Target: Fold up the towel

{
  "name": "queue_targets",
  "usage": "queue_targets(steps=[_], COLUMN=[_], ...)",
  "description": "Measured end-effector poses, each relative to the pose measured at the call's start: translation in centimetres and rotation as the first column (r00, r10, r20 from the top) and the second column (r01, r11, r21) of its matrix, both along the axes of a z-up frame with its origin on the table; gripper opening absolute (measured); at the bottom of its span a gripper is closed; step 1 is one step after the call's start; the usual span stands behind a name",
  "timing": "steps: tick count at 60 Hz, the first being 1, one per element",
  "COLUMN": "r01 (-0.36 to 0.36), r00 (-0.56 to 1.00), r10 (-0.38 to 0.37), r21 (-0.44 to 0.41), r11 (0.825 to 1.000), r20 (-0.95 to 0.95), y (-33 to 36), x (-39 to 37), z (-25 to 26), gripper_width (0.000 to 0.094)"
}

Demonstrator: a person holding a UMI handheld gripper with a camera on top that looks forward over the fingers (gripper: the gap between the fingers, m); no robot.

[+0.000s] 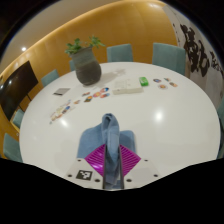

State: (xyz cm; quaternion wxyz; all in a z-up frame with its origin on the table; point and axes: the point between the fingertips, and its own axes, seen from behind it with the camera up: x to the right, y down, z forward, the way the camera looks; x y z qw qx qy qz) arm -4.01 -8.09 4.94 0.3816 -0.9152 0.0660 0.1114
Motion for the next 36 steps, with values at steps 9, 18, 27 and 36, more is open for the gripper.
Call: queue_targets(steps=[9,18,27,36], r01=[0.085,0.068,0.040,0.056], r00=[0.985,0.974,0.969,0.968], r10=[-0.081,-0.071,-0.051,-0.075], r21=[-0.019,0.021,0.048,0.084], r11=[0.996,0.997,0.998,0.995], r20=[0.155,0.214,0.243,0.240], y=[-1.5,-5.2,-10.5,-15.0], x=[7.0,7.5,4.8,2.0], z=[-1.2,3.8,9.3,14.0], gripper_width=[0.0741,0.0855,0.0855,0.0859])
